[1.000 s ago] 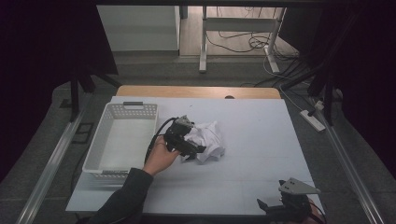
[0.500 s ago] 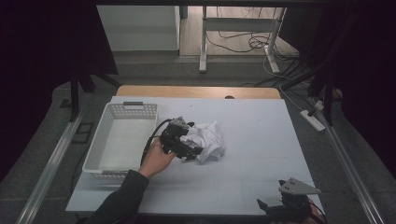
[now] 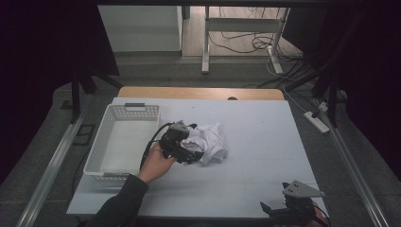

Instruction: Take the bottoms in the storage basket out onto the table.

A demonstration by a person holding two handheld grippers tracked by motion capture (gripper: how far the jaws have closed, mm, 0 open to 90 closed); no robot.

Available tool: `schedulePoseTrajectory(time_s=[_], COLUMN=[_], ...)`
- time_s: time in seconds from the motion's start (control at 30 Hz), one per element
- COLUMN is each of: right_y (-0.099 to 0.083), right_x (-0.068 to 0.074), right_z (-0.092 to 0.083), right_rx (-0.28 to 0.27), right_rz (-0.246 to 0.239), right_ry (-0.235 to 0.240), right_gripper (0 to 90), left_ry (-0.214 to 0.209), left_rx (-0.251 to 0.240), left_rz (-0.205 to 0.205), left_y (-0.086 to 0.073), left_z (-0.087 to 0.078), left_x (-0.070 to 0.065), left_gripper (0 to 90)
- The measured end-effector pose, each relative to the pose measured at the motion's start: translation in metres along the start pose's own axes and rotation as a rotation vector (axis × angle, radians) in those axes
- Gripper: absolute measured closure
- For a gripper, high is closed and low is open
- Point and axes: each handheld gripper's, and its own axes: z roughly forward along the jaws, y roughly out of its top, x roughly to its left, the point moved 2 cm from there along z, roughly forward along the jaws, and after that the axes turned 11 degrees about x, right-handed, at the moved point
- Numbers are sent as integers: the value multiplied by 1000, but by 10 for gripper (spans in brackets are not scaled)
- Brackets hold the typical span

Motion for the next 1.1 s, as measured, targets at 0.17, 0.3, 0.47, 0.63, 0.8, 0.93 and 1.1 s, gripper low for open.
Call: schedulePoseTrajectory(time_s=[0.17, 0.3, 0.47, 0.63, 0.8, 0.93, 1.1], right_y=[0, 0, 0, 0, 0, 0, 0], right_x=[0, 0, -1, -1, -1, -1, -1], right_z=[0, 0, -1, -1, -1, -1, -1], right_rx=[-1, -4, -7, -10, -10, -10, -9], right_rz=[0, 2, 3, 5, 6, 6, 7], right_ry=[0, 1, 2, 3, 4, 6, 10], right_gripper=[0, 0, 0, 0, 0, 0, 0], left_ry=[2, -1, -4, -10, -9, -11, -13], left_rx=[-10, -12, -17, -29, -31, -33, -34], left_rz=[3, 3, 0, -7, -21, -29, -34], left_y=[-2, -5, -9, -14, -19, -24, -28], left_z=[-4, -6, -9, -14, -17, -19, -21], left_x=[-1, -2, -3, -4, -2, -2, -3], left_gripper=[0, 0, 0, 0, 0, 0, 0])
